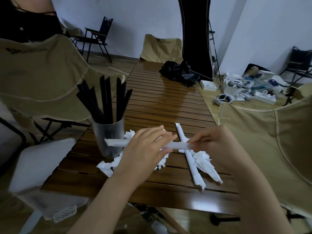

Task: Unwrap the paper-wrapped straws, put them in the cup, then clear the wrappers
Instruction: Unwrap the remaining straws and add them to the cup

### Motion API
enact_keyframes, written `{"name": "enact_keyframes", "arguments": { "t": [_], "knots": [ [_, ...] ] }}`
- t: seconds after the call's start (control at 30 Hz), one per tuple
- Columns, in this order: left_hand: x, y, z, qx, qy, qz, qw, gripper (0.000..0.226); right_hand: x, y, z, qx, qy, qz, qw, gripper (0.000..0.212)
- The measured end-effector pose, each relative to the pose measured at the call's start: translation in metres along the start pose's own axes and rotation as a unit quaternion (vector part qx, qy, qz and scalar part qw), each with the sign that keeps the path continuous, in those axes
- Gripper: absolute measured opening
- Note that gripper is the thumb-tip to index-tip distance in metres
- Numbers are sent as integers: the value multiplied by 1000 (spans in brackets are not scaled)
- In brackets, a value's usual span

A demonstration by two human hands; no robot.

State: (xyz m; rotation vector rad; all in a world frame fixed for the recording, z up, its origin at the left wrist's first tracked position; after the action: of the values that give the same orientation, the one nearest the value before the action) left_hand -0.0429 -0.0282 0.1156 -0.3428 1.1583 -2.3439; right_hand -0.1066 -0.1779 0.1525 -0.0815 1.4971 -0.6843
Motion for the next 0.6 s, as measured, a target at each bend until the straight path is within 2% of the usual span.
{"name": "enact_keyframes", "arguments": {
  "t": [0.1, 0.17, 0.3, 0.4, 0.5, 0.6],
  "knots": [
    [3, -14, -1, 59, 11, -10, 998, 15, -12, 18, 2, -19, -29, -37, 999, 26],
    [0, -18, 0, 77, 11, -6, 997, 10, -19, 31, 3, -6, -53, -70, 996, 19],
    [-12, -13, 1, 15, -36, -24, 999, 18, -12, 43, 9, 45, -64, -120, 990, 24],
    [-21, -4, -3, -55, -112, -68, 990, 21, -15, 46, 7, 78, -91, -105, 987, 26],
    [-25, -5, -2, -49, -139, -95, 985, 18, -15, 48, 6, 100, -90, -76, 988, 27],
    [-24, -16, -1, -6, -131, -23, 991, 15, -11, 49, 7, 130, -69, -23, 989, 27]
  ]
}}
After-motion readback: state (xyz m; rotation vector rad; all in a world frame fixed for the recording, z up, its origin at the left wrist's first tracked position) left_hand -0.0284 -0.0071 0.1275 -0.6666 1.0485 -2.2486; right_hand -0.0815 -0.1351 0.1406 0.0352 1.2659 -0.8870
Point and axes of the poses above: each hand's wrist, its own z-axis towards the middle knuckle, its own y-axis out of the palm, x = y × z, the point moved 7 cm from there along z, towards the middle knuckle, and after that the axes turned 12 degrees about z, right-handed, at the moved point
